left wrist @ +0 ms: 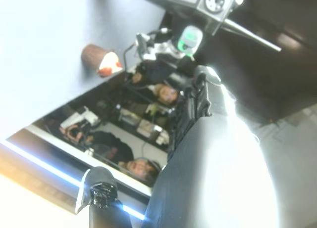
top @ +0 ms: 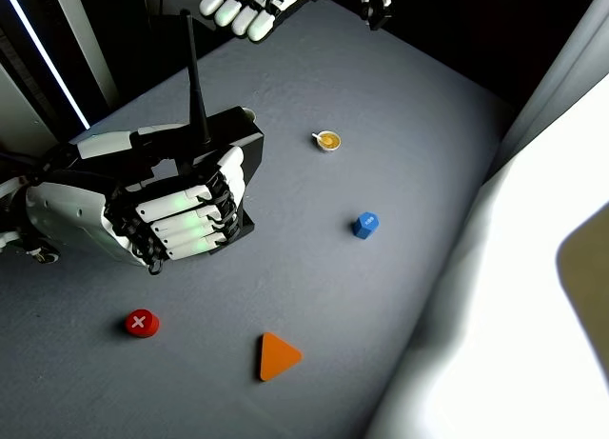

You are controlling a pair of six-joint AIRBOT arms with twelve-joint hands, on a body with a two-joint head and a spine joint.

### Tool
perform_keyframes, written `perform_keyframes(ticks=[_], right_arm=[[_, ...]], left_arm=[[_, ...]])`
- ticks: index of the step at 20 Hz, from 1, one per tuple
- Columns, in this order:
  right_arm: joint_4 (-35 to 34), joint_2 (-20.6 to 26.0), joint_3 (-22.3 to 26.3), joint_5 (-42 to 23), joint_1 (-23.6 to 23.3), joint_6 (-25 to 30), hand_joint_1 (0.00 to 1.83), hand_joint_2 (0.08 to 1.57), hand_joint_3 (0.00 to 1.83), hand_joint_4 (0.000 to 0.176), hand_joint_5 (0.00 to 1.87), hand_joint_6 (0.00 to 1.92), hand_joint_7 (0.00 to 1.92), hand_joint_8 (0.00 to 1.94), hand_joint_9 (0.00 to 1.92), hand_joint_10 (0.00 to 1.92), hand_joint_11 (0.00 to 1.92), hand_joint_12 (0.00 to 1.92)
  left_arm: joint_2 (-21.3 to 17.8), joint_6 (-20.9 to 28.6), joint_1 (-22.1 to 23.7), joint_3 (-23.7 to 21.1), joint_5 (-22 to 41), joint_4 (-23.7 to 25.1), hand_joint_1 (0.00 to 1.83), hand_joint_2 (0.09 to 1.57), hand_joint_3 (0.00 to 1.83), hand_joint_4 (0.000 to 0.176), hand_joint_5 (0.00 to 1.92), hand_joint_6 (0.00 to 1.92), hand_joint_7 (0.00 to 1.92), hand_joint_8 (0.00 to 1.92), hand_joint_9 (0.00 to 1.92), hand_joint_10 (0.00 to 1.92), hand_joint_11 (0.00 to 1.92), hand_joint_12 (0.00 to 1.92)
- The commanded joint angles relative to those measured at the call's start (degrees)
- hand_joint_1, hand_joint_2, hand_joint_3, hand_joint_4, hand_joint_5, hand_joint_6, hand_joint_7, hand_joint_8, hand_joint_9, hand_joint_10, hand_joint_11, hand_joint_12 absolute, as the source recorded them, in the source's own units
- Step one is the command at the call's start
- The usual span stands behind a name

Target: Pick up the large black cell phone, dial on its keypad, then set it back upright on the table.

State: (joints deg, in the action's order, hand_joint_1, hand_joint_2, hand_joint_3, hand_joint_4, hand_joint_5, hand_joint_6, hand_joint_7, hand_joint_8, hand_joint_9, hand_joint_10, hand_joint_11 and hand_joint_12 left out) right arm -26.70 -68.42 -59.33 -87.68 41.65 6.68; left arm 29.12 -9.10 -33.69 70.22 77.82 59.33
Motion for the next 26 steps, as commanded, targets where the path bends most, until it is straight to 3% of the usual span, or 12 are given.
perform_keyframes(ticks=[1,3,6,15,16,17,19,21,22,23,25,26], right_arm=[[2.8,1.0,-0.3,-8.8,-0.8,1.4,1.39,1.15,0.0,0.0,0.9,0.95,0.8,1.17,0.9,1.35,0.95,1.31],[3.3,1.3,-0.4,-9.2,-0.8,1.7,1.37,1.16,0.0,0.0,0.87,0.92,0.82,1.22,0.89,1.42,0.96,1.26],[3.4,1.8,-0.4,-9.6,-0.8,2.0,1.37,1.17,0.0,0.0,0.83,0.95,0.81,1.24,0.88,1.45,0.97,1.29],[6.3,3.7,-0.3,-11.8,-0.7,2.9,1.37,1.17,0.0,0.0,0.87,0.97,0.81,1.21,0.86,1.42,0.88,1.32],[6.3,3.9,-0.4,-11.9,-0.7,3.0,1.48,1.13,0.0,0.0,0.91,0.88,0.81,1.12,0.86,1.25,0.9,1.54],[6.3,4.0,-0.4,-11.9,-0.7,3.0,1.47,1.14,0.0,0.0,0.93,0.85,0.8,1.15,0.87,1.27,0.88,1.52],[6.3,4.1,-0.4,-11.9,-0.7,3.0,1.48,1.14,0.0,0.0,0.92,0.85,0.8,1.14,0.85,1.28,0.86,1.59],[6.3,4.2,-0.3,-11.9,-0.8,3.0,1.48,1.14,0.0,0.0,0.91,0.86,0.8,1.14,0.85,1.28,0.88,1.57],[6.4,4.3,-0.1,-11.9,-1.0,3.0,1.48,1.15,0.0,0.0,0.89,0.89,0.78,1.19,0.83,1.29,0.85,1.6],[6.5,4.3,0.1,-11.9,-1.3,3.0,1.49,1.11,0.0,0.0,1.01,0.68,0.85,1.08,0.89,1.2,0.9,1.54],[6.6,4.3,0.4,-11.9,-1.6,3.0,1.49,1.13,0.0,0.0,0.94,0.78,0.82,1.13,0.87,1.25,0.88,1.56],[6.7,4.3,0.5,-11.9,-1.7,3.0,1.49,1.13,0.0,0.0,0.93,0.81,0.82,1.12,0.88,1.24,0.88,1.57]], left_arm=[[-0.1,0.0,1.2,0.1,5.1,-4.7,0.42,1.11,0.0,0.0,0.12,0.0,0.12,0.0,0.1,0.0,0.0,0.37],[-0.1,0.0,1.1,0.3,5.1,-4.6,0.42,1.1,0.0,0.0,0.14,0.0,0.15,0.01,0.13,0.01,0.0,0.46],[-0.1,0.0,1.1,0.4,5.2,-4.6,0.43,1.11,0.0,0.0,0.13,0.0,0.13,0.0,0.11,0.0,0.0,0.35],[1.4,-0.1,1.3,1.9,5.3,-4.3,0.4,1.12,0.0,0.0,0.11,0.0,0.12,0.0,0.11,0.0,0.0,0.38],[2.1,-0.1,1.4,2.8,5.3,-3.9,0.45,1.12,0.0,0.0,0.12,0.01,0.13,0.01,0.13,0.01,0.0,0.36],[2.6,-0.2,1.5,3.5,5.3,-3.7,0.58,1.12,0.0,0.0,0.18,0.01,0.2,0.01,0.2,0.01,0.0,0.56],[3.4,-0.2,1.5,4.5,5.1,-3.6,0.72,1.13,0.0,0.0,0.22,0.0,0.28,0.01,0.3,0.02,0.0,0.79],[3.4,-0.2,1.7,4.7,5.1,-3.3,0.72,1.14,0.0,0.0,0.24,0.0,0.4,0.01,0.46,0.04,0.06,1.05],[3.4,-0.1,1.9,4.8,5.1,-3.2,0.78,1.16,0.0,0.0,0.27,0.0,0.53,0.02,0.63,0.11,0.16,1.21],[3.5,-0.1,2.0,4.9,5.1,-3.2,0.84,1.18,0.0,0.0,0.31,0.0,0.6,0.02,0.72,0.16,0.21,1.31],[3.5,-0.1,2.2,4.8,5.1,-3.2,0.94,1.19,0.0,0.0,0.26,0.0,0.74,0.01,0.63,1.01,0.31,1.54],[3.5,-0.1,2.2,4.8,5.1,-3.2,0.98,1.2,0.0,0.0,0.23,0.0,0.76,0.02,0.58,1.25,0.28,1.59]])
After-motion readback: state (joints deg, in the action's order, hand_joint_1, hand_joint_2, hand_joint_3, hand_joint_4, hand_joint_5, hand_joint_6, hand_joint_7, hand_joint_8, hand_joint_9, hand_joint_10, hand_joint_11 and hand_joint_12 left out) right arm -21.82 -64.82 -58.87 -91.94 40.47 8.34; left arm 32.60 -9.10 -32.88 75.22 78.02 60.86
